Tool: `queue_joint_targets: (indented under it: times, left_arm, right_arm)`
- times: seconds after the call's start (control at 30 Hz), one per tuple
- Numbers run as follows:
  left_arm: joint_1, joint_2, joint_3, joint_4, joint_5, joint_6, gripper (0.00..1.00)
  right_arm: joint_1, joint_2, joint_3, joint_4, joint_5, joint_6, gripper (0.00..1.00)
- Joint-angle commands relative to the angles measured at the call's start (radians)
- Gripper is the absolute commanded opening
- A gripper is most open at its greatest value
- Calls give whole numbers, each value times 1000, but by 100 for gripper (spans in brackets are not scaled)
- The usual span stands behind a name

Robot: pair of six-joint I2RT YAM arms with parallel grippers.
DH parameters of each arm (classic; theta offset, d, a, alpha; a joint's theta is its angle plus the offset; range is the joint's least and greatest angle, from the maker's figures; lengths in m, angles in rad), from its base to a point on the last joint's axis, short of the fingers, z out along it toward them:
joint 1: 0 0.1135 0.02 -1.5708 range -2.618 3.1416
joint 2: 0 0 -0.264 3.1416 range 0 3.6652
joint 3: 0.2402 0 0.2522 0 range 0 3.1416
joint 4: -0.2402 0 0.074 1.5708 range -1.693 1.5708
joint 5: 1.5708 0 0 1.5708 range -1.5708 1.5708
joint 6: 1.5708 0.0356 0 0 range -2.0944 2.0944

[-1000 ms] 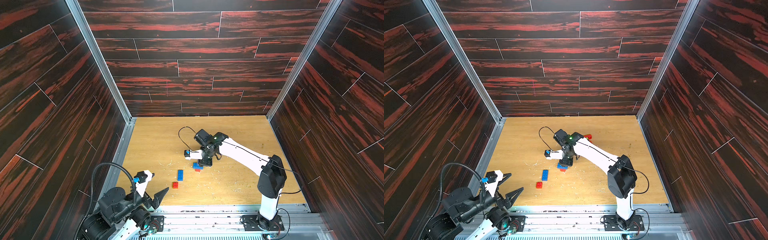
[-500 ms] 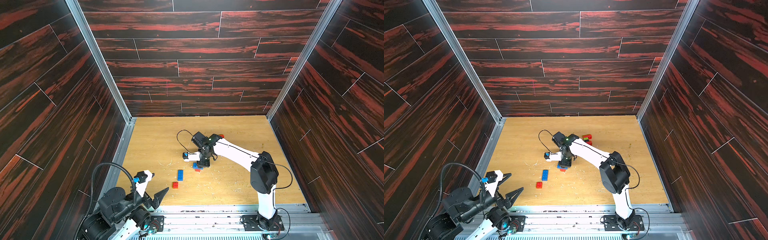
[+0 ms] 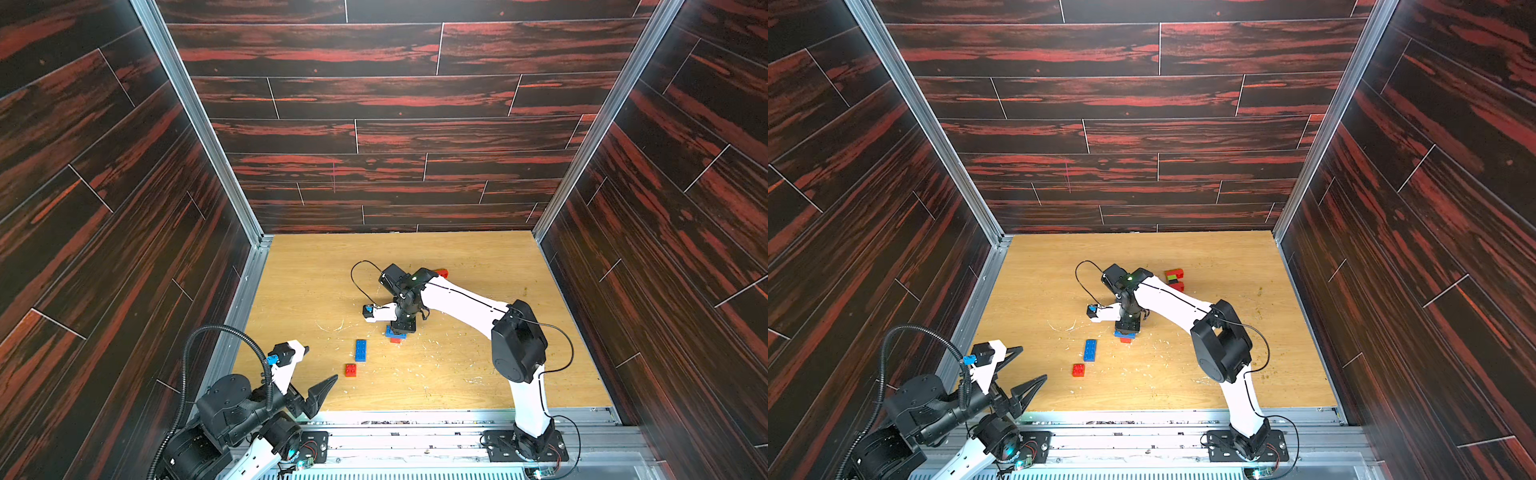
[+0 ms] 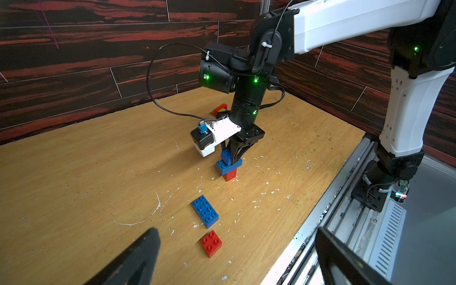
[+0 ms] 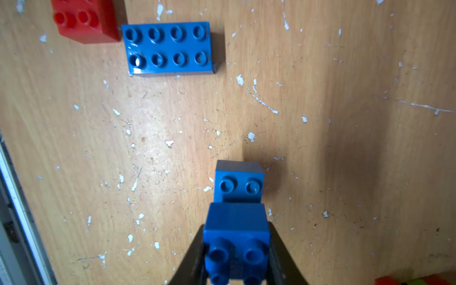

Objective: Assemble the letter f with lego
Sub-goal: Assemble the lego brick with the lego brick.

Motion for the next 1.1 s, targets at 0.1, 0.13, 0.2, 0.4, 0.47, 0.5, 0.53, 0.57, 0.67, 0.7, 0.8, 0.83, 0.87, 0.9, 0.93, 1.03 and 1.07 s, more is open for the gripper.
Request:
queue_joint_targets:
  times: [0.1, 0.13, 0.2, 0.4, 0.47, 0.5, 0.53, 0.57, 0.67, 0.7, 0.8, 0.83, 0.87, 0.9, 0.93, 1.03, 1.07]
  left_arm:
    - [-3, 12, 7, 3, 1, -1, 100]
    - [-2, 12, 6, 3, 1, -1, 100]
    - [-3, 12, 7, 3, 1, -1, 100]
    - [-2, 12, 7, 3, 1, 0, 100]
    - [-3, 12, 7, 3, 1, 0, 100]
    - [-2, 12, 7, 3, 0, -1, 100]
    - [-3, 12, 7, 3, 0, -1, 100]
    - [-1, 13, 7, 3, 0, 0, 100]
    - [-3, 10, 7, 4, 0, 0, 100]
    - [-3, 11, 7, 3, 1, 0, 100]
    - [-3, 11, 7, 3, 1, -1, 100]
    - [-3, 11, 7, 3, 1, 0, 100]
    - [-3, 12, 7, 3, 0, -1, 100]
    - [-3, 11, 6, 3, 0, 0, 100]
    - [-2, 11, 7, 4, 1, 0, 100]
    - [-3, 11, 7, 3, 0, 0, 100]
    - [-3, 12, 7, 3, 0, -1, 100]
  right_arm:
    - [-2, 20, 34, -24, -6, -14, 30]
    - [-3, 22, 36, -27, -7, -15, 30]
    - [-4, 28, 39, -34, -4, -18, 30]
    - [-7, 46, 50, -63, -6, -24, 31]
    - [-8, 54, 58, -78, -14, -25, 31]
    - [-8, 58, 62, -82, -14, -26, 31]
    - [-9, 61, 64, -86, -17, -28, 31]
    - [-9, 63, 65, -88, -17, -30, 31]
    - [-8, 68, 67, -89, -20, -29, 31]
    - [-8, 69, 65, -86, -20, -29, 31]
    - [-9, 73, 64, -85, -20, -30, 31]
    - [-9, 76, 64, -83, -16, -31, 31]
    - [-9, 79, 66, -85, -15, -31, 31]
    - [-9, 84, 68, -88, -15, -31, 31]
    - [-9, 89, 71, -91, -14, -31, 31]
    - [-11, 113, 86, -122, -15, -31, 31]
    - [-10, 122, 92, -132, -17, -29, 31]
